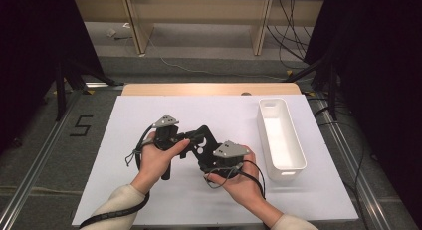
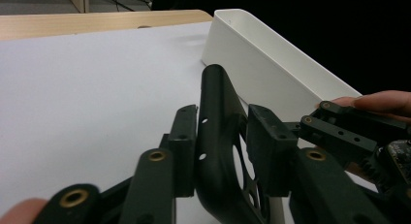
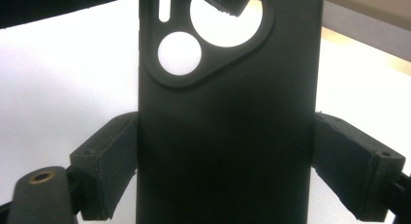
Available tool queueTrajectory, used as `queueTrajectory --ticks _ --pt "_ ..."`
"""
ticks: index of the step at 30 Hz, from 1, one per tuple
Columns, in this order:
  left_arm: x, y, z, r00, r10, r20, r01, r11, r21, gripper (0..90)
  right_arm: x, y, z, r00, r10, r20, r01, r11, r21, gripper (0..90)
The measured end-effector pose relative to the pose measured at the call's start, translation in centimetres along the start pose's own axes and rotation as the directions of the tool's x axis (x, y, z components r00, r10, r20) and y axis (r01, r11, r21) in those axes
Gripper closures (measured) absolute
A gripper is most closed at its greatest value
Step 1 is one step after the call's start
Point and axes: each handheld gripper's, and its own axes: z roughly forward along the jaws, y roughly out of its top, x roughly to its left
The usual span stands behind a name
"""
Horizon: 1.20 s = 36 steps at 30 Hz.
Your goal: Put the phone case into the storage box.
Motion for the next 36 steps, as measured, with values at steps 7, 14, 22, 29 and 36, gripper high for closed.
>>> queueTrajectory --ticks 7,14,22,29,36 --pt "-0.4 0.0 -0.3 0.9985 -0.020 0.050 0.020 0.9998 0.008 74.7 0.0 -0.2 0.2 1.0000 -0.007 -0.003 0.007 0.9999 0.009 14.9" --pt "-1.8 0.6 -1.1 0.9977 0.016 0.065 -0.014 0.9994 -0.032 77.0 -0.1 0.0 0.1 0.9994 -0.022 -0.028 0.020 0.9987 -0.046 12.1" --pt "-2.6 0.5 -1.1 0.9966 0.028 0.078 -0.024 0.9983 -0.054 77.1 -0.6 0.6 -0.1 0.9976 -0.039 -0.057 0.030 0.9898 -0.139 0.4" --pt "-2.8 0.1 -0.8 0.9970 0.043 0.064 -0.039 0.9978 -0.053 77.0 -0.7 1.0 -0.4 0.9982 -0.031 -0.050 0.022 0.9849 -0.171 1.7" --pt "-3.1 -0.1 -0.5 0.9960 0.064 0.062 -0.061 0.9972 -0.043 77.0 -0.8 0.9 -0.4 0.9983 -0.033 -0.049 0.023 0.9832 -0.181 8.4"
